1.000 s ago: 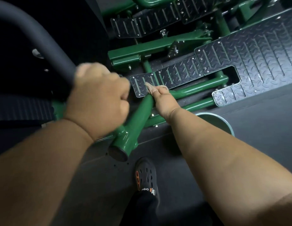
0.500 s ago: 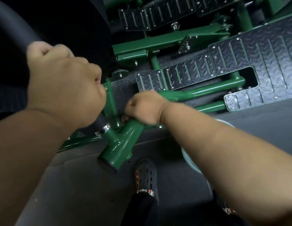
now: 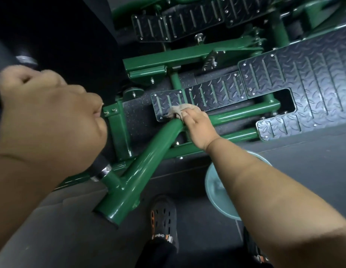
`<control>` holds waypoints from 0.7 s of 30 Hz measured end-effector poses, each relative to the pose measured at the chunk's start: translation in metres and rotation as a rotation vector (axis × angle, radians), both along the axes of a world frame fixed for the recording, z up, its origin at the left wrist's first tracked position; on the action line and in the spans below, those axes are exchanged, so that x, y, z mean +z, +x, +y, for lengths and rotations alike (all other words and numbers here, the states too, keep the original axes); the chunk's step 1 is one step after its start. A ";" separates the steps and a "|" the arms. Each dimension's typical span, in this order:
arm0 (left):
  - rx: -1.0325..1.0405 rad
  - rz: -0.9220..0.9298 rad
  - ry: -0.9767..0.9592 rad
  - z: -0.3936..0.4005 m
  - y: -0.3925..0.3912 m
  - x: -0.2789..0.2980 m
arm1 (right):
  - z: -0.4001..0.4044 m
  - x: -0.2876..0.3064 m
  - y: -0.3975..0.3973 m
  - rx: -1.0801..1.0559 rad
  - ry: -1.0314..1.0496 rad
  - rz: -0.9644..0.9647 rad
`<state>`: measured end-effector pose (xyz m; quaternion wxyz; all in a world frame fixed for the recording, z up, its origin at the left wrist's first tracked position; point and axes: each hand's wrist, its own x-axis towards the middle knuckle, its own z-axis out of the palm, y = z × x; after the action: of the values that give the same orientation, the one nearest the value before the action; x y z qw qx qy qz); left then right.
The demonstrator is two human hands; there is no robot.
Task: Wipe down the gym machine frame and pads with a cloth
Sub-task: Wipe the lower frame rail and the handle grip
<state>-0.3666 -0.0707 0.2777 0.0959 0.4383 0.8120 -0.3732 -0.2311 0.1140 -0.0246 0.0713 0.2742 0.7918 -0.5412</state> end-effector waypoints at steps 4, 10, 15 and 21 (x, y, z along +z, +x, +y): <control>-0.072 -0.044 -0.241 0.026 0.011 0.001 | 0.032 -0.010 -0.005 0.002 -0.122 -0.198; -0.146 -0.193 -0.039 0.054 0.048 -0.029 | 0.049 -0.036 -0.002 0.172 0.018 -0.261; 0.287 -0.386 0.033 0.078 0.074 -0.054 | 0.052 -0.058 0.011 0.075 -0.086 -0.241; 0.499 -0.538 -0.040 0.069 0.077 -0.097 | 0.066 -0.086 0.013 0.185 -0.004 -0.333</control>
<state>-0.2897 -0.0013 0.1811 0.4026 0.3074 0.8322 -0.2256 -0.2179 0.1802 -0.1103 0.2512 0.2857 0.7899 -0.4809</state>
